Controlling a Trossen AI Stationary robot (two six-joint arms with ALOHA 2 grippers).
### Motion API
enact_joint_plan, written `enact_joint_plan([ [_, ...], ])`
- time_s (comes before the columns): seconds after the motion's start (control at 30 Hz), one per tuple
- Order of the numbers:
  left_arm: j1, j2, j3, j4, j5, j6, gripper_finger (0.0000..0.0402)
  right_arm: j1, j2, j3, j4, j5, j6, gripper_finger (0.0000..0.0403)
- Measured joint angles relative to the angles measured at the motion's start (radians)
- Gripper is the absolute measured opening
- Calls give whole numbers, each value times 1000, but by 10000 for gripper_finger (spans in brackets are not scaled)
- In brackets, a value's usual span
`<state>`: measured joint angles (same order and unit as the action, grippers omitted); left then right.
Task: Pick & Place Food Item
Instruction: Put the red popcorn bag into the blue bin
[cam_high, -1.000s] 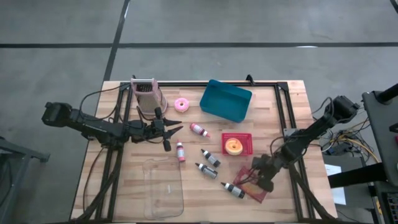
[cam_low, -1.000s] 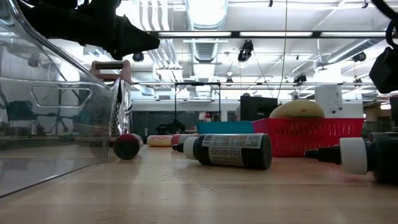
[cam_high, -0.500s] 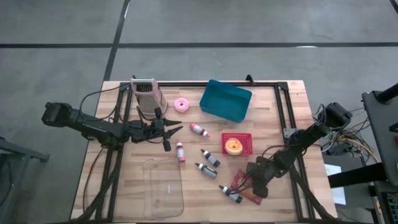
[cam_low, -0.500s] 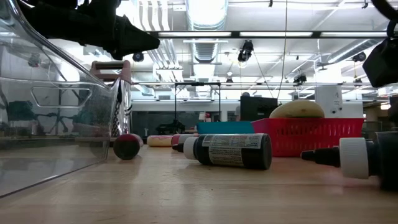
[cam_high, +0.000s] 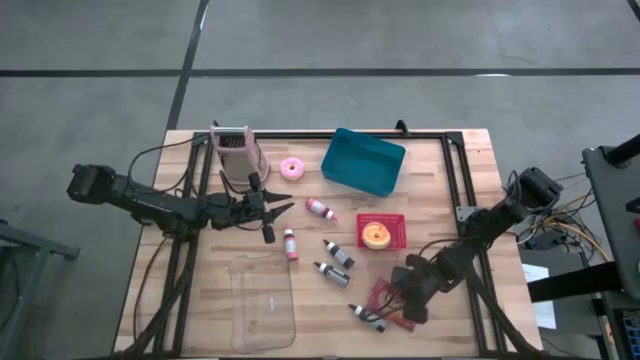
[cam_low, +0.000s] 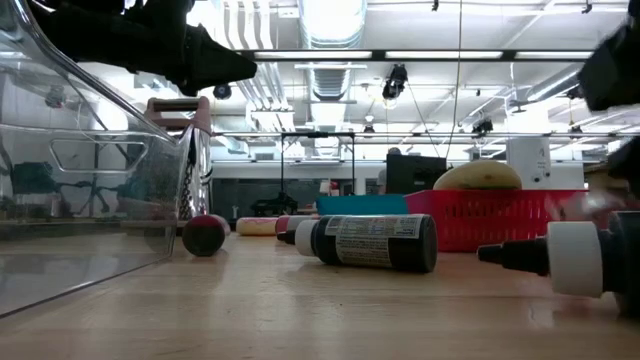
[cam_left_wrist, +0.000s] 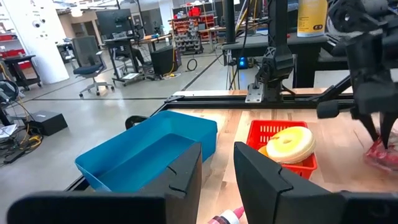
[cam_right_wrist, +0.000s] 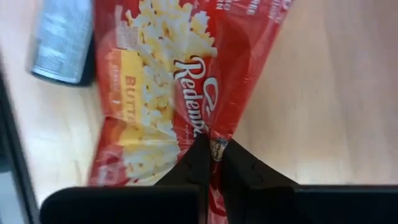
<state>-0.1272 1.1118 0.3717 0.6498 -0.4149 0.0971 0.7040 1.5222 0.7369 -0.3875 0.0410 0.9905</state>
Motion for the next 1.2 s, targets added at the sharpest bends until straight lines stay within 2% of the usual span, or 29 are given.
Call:
enact_joint_plan([
  [0.17,0,0,0,0,0,0,97,18,-35,35,-90,94,8,9],
  [0.77,0,0,0,0,-3,0,97,53,-53,136,-140,296,-54,8],
  [0.93,0,0,0,0,-3,0,97,53,-54,194,-141,410,-132,8],
  [1.2,0,0,0,0,-3,0,97,45,-54,254,-122,655,-317,8],
])
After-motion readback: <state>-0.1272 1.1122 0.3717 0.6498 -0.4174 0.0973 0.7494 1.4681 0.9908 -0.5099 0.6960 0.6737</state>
